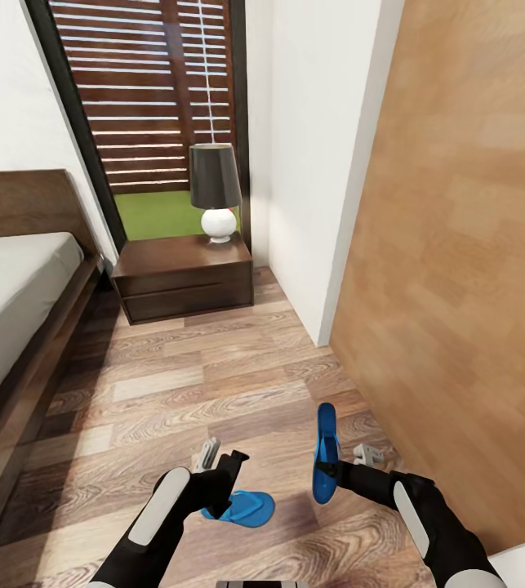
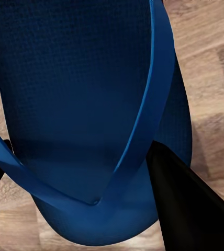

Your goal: In the bedroom, move the book from the bed onto either nightstand, and place the two sandals side by side next to the bed.

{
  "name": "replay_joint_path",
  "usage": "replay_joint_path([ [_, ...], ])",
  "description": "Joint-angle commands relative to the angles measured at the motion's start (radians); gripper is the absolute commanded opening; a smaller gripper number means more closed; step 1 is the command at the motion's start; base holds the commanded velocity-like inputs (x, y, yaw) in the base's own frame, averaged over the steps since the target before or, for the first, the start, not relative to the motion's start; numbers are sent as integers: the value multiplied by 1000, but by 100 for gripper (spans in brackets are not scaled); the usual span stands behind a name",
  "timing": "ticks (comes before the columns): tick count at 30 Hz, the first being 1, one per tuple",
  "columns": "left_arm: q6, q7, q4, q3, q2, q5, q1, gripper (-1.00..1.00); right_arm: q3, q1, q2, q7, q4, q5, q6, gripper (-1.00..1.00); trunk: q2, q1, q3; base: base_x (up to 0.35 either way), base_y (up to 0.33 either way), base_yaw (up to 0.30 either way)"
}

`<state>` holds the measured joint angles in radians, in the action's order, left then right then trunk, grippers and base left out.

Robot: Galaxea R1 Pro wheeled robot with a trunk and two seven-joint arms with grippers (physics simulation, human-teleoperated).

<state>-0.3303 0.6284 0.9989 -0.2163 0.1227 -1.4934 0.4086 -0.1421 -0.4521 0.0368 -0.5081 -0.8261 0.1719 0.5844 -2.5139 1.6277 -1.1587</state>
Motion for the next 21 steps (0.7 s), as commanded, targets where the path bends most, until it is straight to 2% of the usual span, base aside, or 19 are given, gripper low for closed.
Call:
replay_joint_path([
  [1, -1, 6, 1, 0, 0, -2, 0, 100, -2, 0, -1, -1, -1, 6, 8, -100, 0, 0, -1, 3, 1, 0],
  [6, -2, 5, 1, 0, 0, 2, 0, 100, -1, 0, 0, -1, -1, 6, 8, -100, 0, 0, -1, 1, -23, 0],
  [12, -1, 4, 2, 0, 0, 3, 1, 100, -1, 0, -1, -1, -1, 6, 8, -100, 0, 0, -1, 0, -164, 0],
  [21, 1, 8, 3, 0, 0, 3, 0, 100, -3, 0, 0, -1, -1, 6, 8, -100, 0, 0, -1, 0, -11, 0],
])
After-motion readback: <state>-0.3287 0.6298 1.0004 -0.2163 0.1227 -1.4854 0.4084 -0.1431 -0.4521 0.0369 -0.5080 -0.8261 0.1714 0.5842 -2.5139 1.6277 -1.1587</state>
